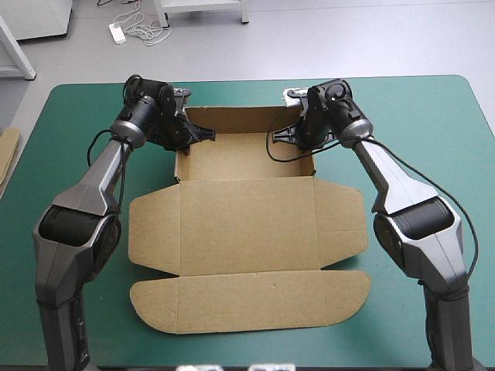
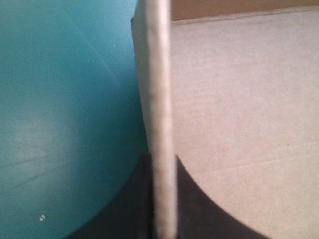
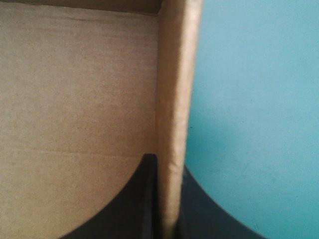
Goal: Fold the box
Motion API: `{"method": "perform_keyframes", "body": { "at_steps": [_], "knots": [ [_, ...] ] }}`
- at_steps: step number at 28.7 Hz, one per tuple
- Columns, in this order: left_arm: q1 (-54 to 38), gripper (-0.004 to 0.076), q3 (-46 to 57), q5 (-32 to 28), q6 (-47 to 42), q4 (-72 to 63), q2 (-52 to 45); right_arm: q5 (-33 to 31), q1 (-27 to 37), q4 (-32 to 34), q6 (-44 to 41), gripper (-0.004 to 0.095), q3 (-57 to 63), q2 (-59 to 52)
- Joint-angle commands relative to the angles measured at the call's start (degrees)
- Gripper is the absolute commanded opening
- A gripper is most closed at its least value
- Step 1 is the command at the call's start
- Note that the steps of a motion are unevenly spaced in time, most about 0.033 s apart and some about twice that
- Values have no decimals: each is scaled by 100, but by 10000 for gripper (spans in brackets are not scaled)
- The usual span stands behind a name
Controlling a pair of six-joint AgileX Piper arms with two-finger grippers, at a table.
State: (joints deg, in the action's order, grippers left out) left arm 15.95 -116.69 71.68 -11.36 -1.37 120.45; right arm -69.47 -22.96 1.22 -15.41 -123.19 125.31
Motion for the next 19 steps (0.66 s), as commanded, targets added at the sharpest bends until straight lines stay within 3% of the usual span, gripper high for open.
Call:
{"method": "perform_keyframes", "body": {
  "at_steps": [1, 19],
  "knots": [
    [62, -9, -196, 30, 50, -233, -273, -200, -12, 60, 161, -11, 158, -345],
    [269, -7, -196, 122, 50, 284, 52, -200, -12, 104, -65, -11, 206, -345]
  ]
}}
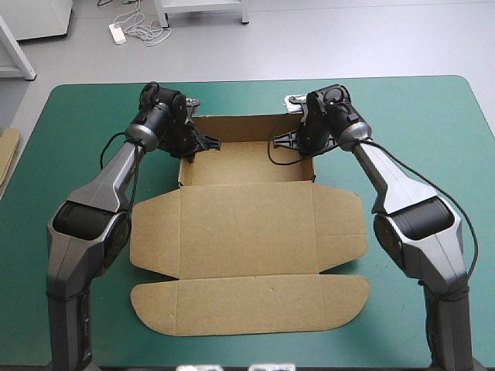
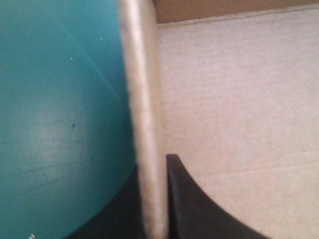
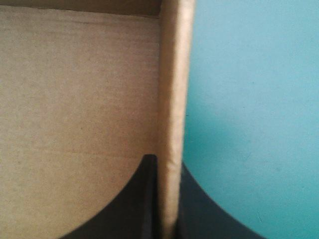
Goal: Fold the box
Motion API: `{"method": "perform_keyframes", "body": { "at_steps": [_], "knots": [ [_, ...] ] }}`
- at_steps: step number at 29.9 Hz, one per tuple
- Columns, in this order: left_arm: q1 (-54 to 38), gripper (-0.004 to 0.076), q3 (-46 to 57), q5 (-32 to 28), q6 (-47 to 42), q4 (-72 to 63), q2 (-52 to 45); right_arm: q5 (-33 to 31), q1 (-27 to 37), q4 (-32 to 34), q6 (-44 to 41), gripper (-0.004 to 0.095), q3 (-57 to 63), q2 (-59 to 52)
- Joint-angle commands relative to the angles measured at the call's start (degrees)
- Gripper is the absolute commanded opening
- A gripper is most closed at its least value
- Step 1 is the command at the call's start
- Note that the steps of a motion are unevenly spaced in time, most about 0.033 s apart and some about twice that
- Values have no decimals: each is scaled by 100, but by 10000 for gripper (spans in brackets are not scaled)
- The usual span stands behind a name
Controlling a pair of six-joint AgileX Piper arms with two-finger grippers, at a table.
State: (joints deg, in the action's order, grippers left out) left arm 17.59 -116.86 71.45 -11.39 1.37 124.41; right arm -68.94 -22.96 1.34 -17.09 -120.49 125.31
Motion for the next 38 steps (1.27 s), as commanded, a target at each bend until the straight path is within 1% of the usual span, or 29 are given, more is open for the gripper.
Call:
{"method": "perform_keyframes", "body": {
  "at_steps": [1, 3, 4, 7, 9, 11, 12, 15, 18, 24, 28, 32, 38],
  "knots": [
    [105, -3, -180, 146, 54, 10, -344, -254, -12, 92, 103, -11, -64, -345],
    [105, 41, -180, 173, 54, -23, -344, -254, -12, 116, 113, -5, -64, -345],
    [105, 82, -180, 194, 79, -23, -344, -254, -12, 135, 113, 5, -64, -345],
    [105, 256, -180, 254, 160, -32, -344, -254, -12, 147, 140, 87, -100, -345],
    [105, 359, -180, 254, 170, -32, -344, -254, -12, 144, 140, 184, -157, -345],
    [105, 412, -180, 254, 199, -32, -344, -254, -12, 134, 198, 293, -248, -356],
    [105, 426, -180, 254, 209, -32, -344, -254, -12, 134, 239, 345, -311, -356],
    [105, 428, -180, 254, 317, -46, -344, -254, -12, 134, 282, 470, -550, -356],
    [105, 428, -241, 254, 355, -21, -344, -254, -12, 110, 282, 521, -798, -356],
    [105, 428, -573, 254, 490, 10, -436, -254, -12, 114, 347, 523, -1107, -396],
    [105, 428, -742, 254, 501, 322, -630, -254, -12, 264, 417, 523, -1094, -500],
    [105, 428, -789, 254, 501, 643, -948, -254, -12, 348, 430, 525, -1094, -606],
    [74, 428, -780, 266, 547, 1016, -1753, -254, -12, 388, 503, 529, -1043, -628]
  ]
}}
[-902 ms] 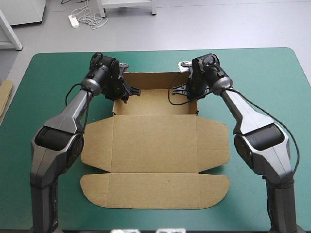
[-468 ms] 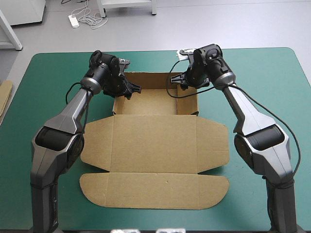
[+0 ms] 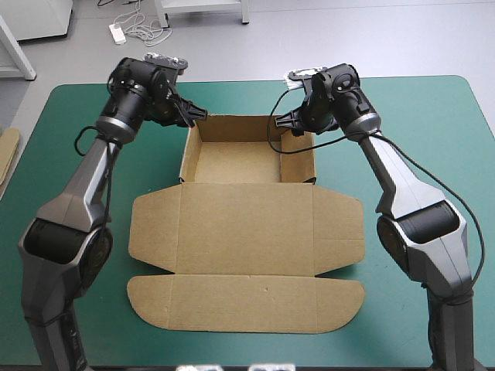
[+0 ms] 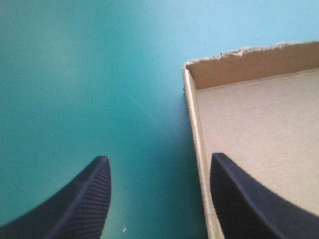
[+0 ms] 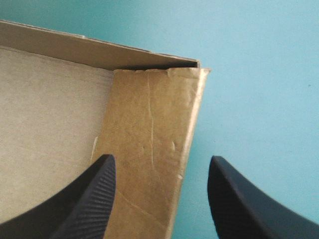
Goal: Fold the box
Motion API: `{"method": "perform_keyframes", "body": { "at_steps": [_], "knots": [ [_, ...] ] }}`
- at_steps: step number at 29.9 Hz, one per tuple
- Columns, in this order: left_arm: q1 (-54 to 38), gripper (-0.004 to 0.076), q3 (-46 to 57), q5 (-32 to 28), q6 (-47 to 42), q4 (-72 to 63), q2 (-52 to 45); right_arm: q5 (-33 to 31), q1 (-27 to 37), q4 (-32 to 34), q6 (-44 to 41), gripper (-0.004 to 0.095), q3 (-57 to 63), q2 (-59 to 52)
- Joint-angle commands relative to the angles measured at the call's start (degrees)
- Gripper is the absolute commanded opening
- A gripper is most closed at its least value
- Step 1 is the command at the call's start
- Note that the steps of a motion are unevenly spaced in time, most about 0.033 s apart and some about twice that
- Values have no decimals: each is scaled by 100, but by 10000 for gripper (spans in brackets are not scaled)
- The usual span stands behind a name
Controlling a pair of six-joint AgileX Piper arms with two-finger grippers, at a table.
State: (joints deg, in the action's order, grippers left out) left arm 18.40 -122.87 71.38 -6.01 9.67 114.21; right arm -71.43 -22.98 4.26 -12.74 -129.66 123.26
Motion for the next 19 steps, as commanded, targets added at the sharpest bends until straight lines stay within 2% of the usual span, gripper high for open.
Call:
{"method": "perform_keyframes", "body": {
  "at_steps": [1, 3, 5, 8, 19],
  "knots": [
    [-26, 427, -150, 273, 41, 159, -893, -5, -9, 97, 68, 529, -72, -423],
    [-28, 402, -92, 273, 231, 132, -1201, -5, -9, 97, 110, 529, 36, -445],
    [-28, 326, 29, 273, 303, 209, -1475, -5, -9, 126, 110, 529, 209, -483],
    [-28, 10, 453, 273, 519, 225, -2055, -5, -9, 126, 54, 529, 415, -497],
    [-28, -9, 3018, 217, 351, 808, -4223, -5, -23, -426, 153, 526, 556, -225]
  ]
}}
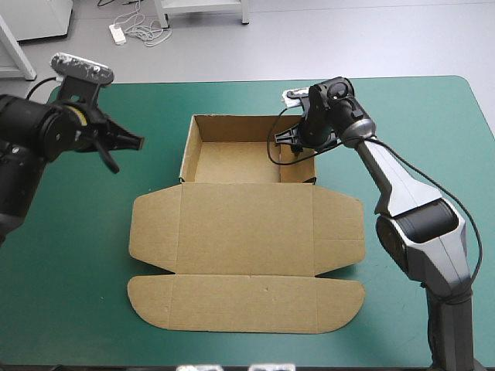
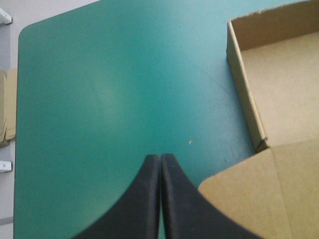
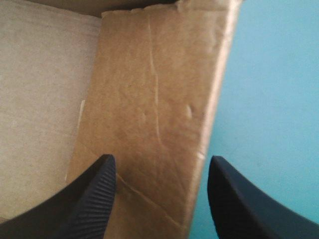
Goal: Fold the box
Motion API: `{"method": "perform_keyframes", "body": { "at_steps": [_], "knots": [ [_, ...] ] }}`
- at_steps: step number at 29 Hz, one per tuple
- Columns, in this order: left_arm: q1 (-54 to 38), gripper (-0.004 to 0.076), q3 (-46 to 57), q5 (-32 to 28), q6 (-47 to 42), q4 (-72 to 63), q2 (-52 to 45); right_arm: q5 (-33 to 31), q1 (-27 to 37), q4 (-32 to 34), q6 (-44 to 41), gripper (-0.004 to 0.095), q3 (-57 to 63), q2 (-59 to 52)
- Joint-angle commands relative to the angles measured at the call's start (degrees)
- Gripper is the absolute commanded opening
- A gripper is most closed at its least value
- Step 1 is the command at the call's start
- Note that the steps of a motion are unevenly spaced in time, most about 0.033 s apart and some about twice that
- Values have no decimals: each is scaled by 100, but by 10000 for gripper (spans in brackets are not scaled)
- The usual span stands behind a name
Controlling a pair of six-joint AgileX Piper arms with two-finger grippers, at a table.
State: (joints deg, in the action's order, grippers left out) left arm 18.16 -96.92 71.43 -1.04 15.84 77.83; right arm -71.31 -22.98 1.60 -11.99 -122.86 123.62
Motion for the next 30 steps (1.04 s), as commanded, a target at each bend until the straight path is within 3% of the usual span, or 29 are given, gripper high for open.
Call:
{"method": "perform_keyframes", "body": {
  "at_steps": [1, 5, 10, 20, 26, 30],
  "knots": [
    [-4, -9, 700, 167, -182, 191, -747, -17, -23, -211, 108, 523, -124, -244],
    [-4, -9, 1731, -188, -495, 191, -1575, -17, -23, -160, 154, 387, -124, -222],
    [-4, -9, 2625, -484, -576, 191, -2227, -17, -23, 95, 165, -23, -124, -222],
    [-4, -9, 2911, -605, -728, 181, -2313, -17, 367, 716, 208, -19, -135, -567],
    [-4, -9, 2911, -629, -728, 191, -2313, -17, 1165, 816, 299, -19, -37, -836],
    [-4, -9, 2911, -644, -728, 191, -2313, -17, 2042, 871, 541, -19, 476, -1108]
  ]
}}
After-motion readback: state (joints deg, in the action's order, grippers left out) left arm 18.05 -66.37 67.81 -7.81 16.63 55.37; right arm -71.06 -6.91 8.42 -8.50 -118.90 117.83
